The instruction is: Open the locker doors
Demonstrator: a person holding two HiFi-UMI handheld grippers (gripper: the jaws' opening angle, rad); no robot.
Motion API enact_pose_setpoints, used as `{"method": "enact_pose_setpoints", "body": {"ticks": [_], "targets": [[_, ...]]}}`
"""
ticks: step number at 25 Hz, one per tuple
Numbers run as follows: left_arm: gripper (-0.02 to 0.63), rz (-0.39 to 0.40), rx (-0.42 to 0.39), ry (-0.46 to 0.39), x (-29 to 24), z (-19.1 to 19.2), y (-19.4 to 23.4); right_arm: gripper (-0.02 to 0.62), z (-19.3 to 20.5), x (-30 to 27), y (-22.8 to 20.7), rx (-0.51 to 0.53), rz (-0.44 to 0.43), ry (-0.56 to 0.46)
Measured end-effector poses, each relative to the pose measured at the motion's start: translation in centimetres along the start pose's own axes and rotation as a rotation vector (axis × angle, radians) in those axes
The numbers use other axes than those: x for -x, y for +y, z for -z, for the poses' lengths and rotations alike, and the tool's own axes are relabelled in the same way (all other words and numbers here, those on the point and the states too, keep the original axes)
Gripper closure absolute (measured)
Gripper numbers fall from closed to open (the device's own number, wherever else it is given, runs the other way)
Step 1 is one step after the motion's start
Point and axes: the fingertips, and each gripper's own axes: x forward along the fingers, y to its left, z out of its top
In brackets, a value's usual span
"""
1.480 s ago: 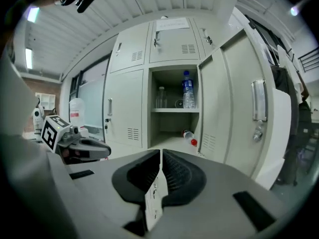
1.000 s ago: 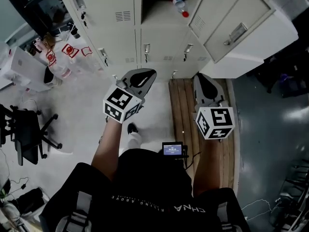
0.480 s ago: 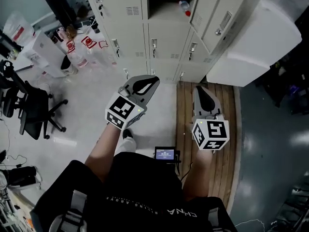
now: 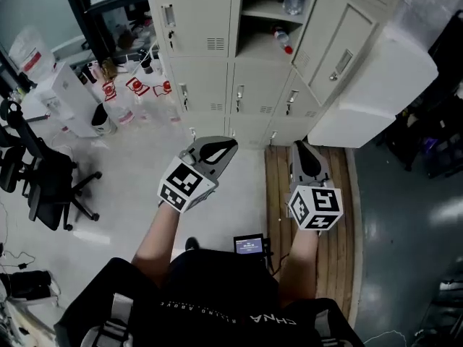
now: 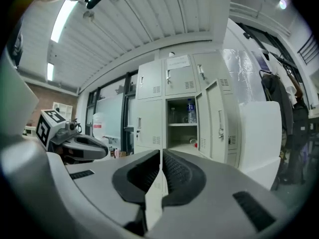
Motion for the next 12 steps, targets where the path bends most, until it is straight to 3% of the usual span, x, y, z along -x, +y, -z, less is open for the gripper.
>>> {"method": "enact_pose_setpoints", "body": {"ticks": [4,8,12], "targets": [[0.581,0.064,0.003,-0.034,3.4,0.7,0.9,0.554,-0.5,-1.5,5.1,0.036,-0.073,0.024],[0.581,0.016,0.050,-0.053,4.9,0.7,2.1,0.554,0.1,-1.3,7.4,0.085,-0.084,0.072],[0.581,0.032,0.036,-0.075,5.5,0.4,2.2,0.554,0.4,-1.2,8.1,0.100,-0.093,0.084]]}}
